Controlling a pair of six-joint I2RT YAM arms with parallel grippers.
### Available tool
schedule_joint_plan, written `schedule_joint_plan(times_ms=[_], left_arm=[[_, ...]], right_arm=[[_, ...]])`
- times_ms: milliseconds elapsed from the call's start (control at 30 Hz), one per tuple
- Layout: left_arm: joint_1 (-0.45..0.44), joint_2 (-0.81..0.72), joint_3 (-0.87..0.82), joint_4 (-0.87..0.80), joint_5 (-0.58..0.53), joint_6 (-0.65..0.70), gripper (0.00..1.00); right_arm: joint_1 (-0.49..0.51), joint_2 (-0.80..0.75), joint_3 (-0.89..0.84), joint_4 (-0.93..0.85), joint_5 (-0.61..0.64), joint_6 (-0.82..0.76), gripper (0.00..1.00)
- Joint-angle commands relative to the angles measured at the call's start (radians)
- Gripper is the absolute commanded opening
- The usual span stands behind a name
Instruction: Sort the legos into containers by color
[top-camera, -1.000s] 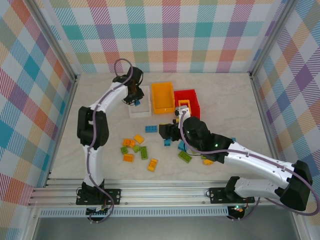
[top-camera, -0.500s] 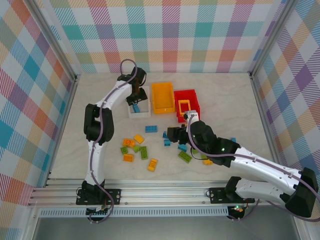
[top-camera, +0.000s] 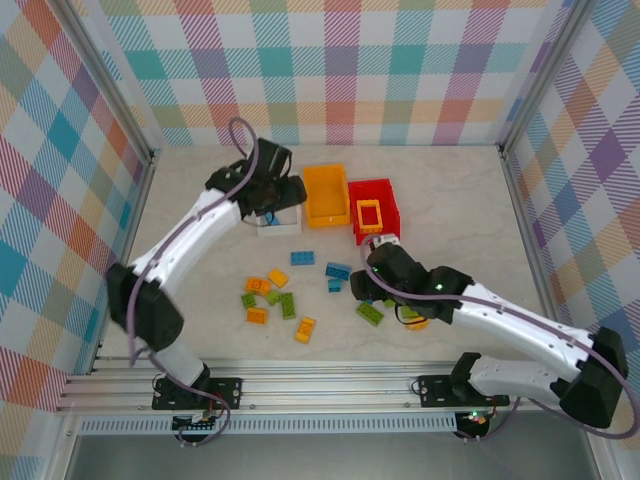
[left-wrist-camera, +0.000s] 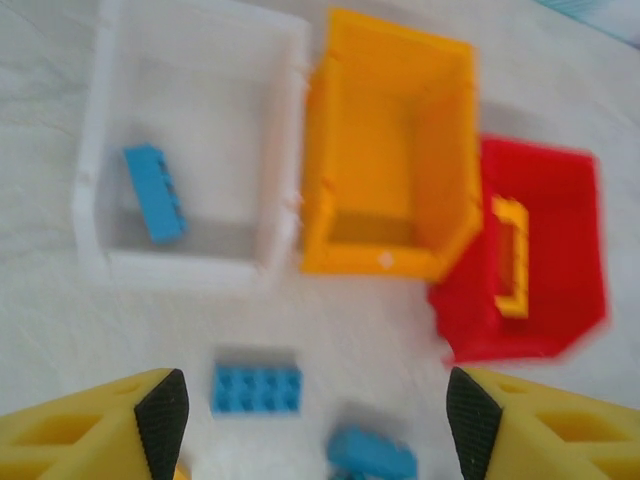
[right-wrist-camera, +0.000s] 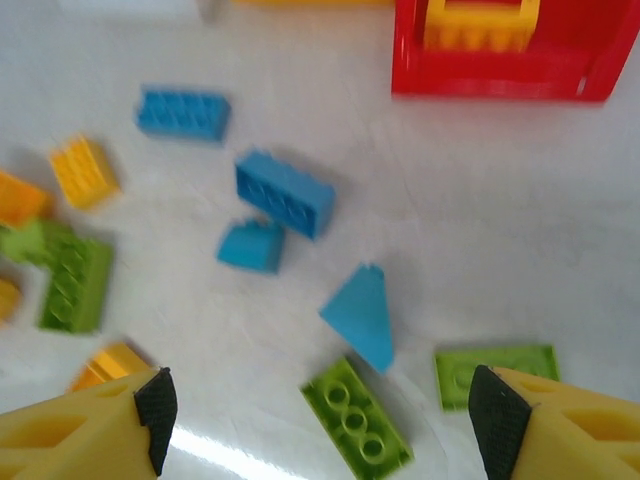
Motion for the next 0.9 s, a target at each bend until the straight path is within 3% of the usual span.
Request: schedule_joint_plan(times_ms=[0,133,333,600,867], left_arm=[[-0.112,-0.148,-0.198,0.092,0.031,-0.053,0.72],[-0.274,-0.326,-0.428,0.178,0.022,-0.160,0.73],[-0.440,-0.468,-0.555,0.136,-0.081,-0.261,0.72],[-0.465,-0.576,-0.599,0.096,-0.122,-0.287,0.72],[-0.467,-0.598,-0.601,0.089,-0.137,-0.287,0.71]], right_arm=[[-0.004,0.084,-0.008,-0.126,-0.102,-0.036,0.80],[-0.006,0.229,0.016,-0.133,-0.141,-0.075,0.81],[-0.007,0.398,0.055,-0.113,-0.152,-0.120,0.78],[-0.009,0.504,0.059,-0.080,-0.126,-0.136,0.63],[-0.004,0.491,0.068,-0.080,-0.132,-0.142,0.35]])
